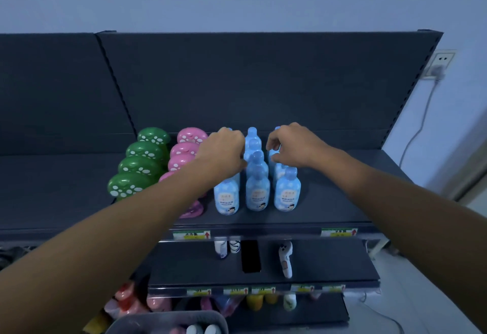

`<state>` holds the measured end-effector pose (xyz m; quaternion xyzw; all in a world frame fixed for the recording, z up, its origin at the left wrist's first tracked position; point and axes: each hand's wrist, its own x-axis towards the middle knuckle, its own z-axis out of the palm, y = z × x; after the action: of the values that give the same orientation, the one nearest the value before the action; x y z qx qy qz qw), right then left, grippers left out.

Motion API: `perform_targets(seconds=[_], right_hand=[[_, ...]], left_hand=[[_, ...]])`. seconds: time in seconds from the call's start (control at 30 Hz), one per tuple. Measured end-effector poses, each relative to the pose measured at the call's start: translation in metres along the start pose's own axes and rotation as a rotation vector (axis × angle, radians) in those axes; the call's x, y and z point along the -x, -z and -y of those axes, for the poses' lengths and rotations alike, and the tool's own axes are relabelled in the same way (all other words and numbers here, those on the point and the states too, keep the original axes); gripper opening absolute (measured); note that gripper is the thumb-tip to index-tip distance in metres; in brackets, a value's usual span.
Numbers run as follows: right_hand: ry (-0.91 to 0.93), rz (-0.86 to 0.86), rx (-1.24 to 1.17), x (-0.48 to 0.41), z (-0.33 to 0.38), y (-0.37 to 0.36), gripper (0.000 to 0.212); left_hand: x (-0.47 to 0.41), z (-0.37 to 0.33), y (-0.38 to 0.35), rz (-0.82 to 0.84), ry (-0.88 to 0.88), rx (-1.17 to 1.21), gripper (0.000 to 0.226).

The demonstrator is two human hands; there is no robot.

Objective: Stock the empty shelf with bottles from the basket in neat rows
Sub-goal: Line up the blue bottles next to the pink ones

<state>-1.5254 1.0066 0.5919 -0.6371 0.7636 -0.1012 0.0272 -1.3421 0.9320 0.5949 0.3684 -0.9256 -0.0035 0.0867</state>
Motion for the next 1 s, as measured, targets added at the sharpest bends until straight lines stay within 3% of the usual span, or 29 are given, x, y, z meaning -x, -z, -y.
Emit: perform_targets(seconds=[0.23, 0.43, 0.63, 1.0], right_hand=[[-0.036, -0.061, -0.012, 0.033, 0.088, -0.027, 0.019], [-0.095, 0.051, -0.021, 0.064, 0.163, -0.075, 0.022], [-0.141, 0.217, -0.061, 0.085, 0.214, -0.143, 0.024], [-0.182, 0.408, -0.116, 0.088, 0.236, -0.288, 0.034]], left_hand=[[0.067, 0.072, 0.008, 0.027, -0.023, 0.035, 0.022], [0.125, 0.128, -0.017, 0.128, -0.057, 0.074, 0.029], [0.176, 0.175, -0.073, 0.282, -0.039, 0.136, 0.028], [0.235, 0.221, -0.213, 0.528, 0.09, 0.166, 0.023]])
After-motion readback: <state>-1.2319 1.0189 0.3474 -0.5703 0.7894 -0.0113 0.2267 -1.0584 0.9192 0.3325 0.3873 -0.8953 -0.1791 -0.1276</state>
